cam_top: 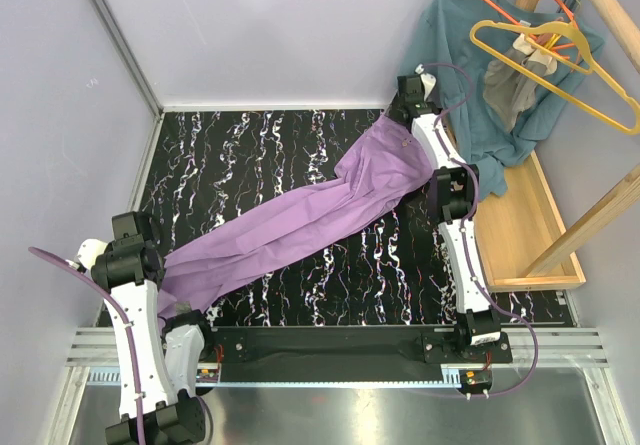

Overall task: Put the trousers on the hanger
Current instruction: Fold the trousers at the center of the board.

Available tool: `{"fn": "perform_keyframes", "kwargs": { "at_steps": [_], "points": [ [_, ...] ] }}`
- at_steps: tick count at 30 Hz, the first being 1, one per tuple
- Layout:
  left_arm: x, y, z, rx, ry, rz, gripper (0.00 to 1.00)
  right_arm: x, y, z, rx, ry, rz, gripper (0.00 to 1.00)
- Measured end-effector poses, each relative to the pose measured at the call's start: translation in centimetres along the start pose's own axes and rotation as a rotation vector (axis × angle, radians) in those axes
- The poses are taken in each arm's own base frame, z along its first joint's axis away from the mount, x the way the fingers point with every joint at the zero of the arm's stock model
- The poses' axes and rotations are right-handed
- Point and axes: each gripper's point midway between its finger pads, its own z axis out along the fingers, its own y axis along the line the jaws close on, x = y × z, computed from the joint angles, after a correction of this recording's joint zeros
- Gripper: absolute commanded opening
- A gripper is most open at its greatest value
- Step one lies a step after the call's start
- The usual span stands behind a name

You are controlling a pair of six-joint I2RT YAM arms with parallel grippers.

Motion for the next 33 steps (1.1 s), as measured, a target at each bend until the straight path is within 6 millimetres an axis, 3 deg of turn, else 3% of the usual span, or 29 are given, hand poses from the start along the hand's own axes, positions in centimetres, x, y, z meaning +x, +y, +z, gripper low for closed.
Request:
{"fn": "perform_keyframes", "kwargs": {
  "at_steps": [1,5,10,17,25,29,33],
  "points": [
    [0.0,0.0,0.0,0.0,0.0,0.001,0.04,0.3,-0.1,0.3,0.001,0.002,-0.002,0.42],
    [0.0,0.0,0.1,-0.004,0.002,0.004,0.04,1.1,-0.3,1.1,0.004,0.006,-0.006,0.29],
    [0.0,0.0,0.3,-0.022,0.008,0.014,0.03,0.3,-0.3,1.2,-0.005,-0.02,-0.004,0.01],
    [0.3,-0.1,1.0,-0.079,0.045,0.033,0.01,-2.1,-1.9,1.5,-0.007,-0.057,0.031,0.0],
    [1.1,0.1,1.7,-0.123,0.115,0.005,0.0,-8.4,-5.5,0.7,-0.006,-0.148,0.113,0.0],
    [1.1,0.4,2.1,-0.16,0.137,-0.001,0.0,-10.2,-5.6,0.4,-0.034,-0.187,0.145,0.0],
    [1.2,0.6,2.7,-0.206,0.163,-0.004,0.0,-10.5,-5.3,0.4,-0.054,-0.193,0.165,0.0]
  ]
}}
